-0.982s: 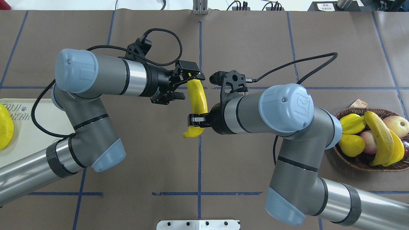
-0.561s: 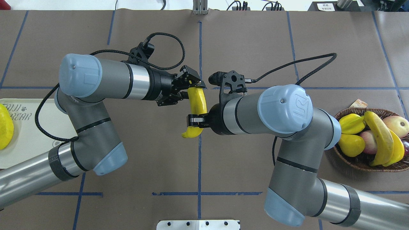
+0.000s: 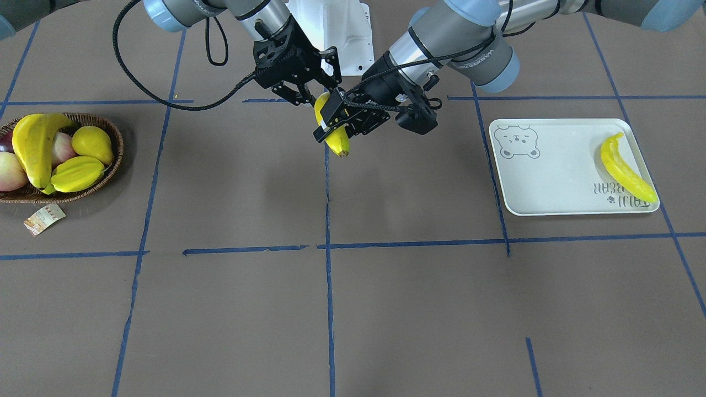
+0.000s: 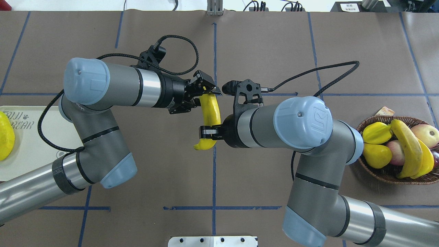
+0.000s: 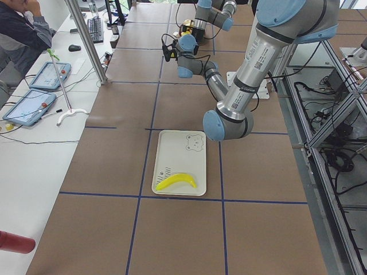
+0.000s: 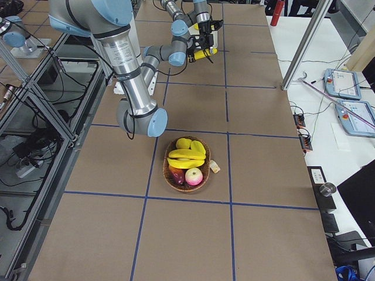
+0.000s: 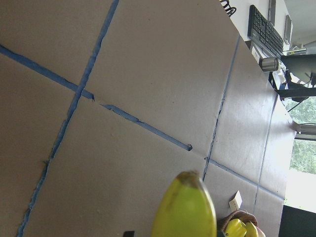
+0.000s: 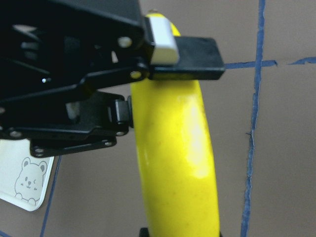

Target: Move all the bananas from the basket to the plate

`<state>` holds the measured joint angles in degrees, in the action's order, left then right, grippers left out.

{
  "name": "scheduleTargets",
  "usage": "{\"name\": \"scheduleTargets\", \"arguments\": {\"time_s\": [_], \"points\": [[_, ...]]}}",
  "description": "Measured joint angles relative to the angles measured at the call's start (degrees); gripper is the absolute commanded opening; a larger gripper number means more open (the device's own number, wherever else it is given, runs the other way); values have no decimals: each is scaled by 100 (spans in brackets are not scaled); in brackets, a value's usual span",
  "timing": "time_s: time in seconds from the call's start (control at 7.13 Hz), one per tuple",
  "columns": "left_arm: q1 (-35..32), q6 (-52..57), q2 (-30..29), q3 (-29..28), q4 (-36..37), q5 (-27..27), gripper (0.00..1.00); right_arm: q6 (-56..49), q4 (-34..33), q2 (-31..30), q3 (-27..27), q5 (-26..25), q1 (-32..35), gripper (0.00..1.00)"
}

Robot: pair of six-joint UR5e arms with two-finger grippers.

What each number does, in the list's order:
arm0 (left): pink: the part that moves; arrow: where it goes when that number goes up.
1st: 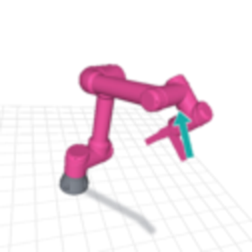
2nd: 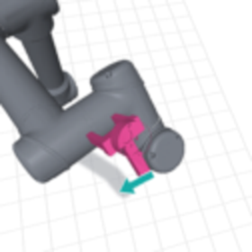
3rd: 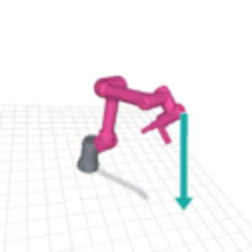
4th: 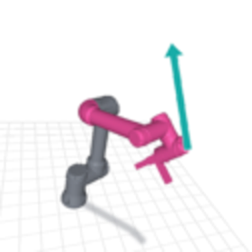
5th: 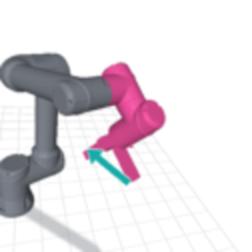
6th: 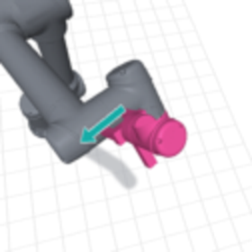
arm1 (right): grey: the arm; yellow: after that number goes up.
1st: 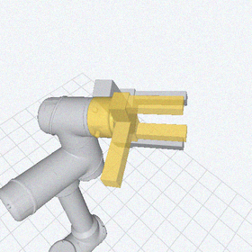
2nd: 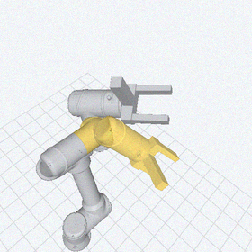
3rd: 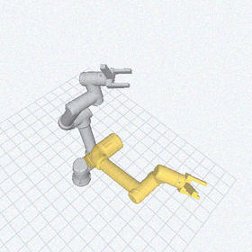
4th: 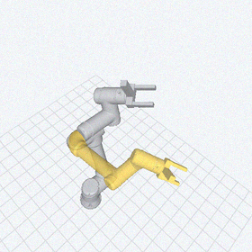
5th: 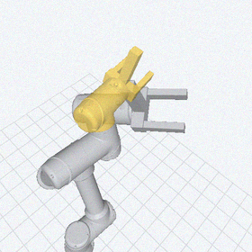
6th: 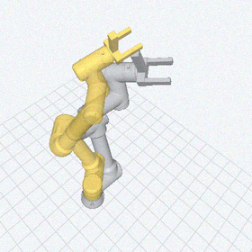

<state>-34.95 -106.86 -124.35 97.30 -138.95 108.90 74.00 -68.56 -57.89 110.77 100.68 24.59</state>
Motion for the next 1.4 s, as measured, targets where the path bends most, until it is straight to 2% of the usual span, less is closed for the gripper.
{"name": "scheduleTargets", "arguments": {"time_s": [0.14, 0.28, 0.42, 0.56, 1.4], "points": [[-2, 4, 4, 0, 0, 0, 13, 0, 0, -2, -1, -3, -3, 1], [-3, 7, 9, -1, 0, 1, 0, 0, 1, -3, -2, -7, -4, 3], [-3, 11, 12, -1, -6, 0, 0, -2, 6, -3, -2, -4, -4, 32], [-4, 14, 18, 0, -8, -2, 0, -4, 8, -1, 1, -2, 1, 98], [-46, -2, 47, 0, -9, 9, 0, 116, 9, 6, 24, 9, 91, 99]]}}
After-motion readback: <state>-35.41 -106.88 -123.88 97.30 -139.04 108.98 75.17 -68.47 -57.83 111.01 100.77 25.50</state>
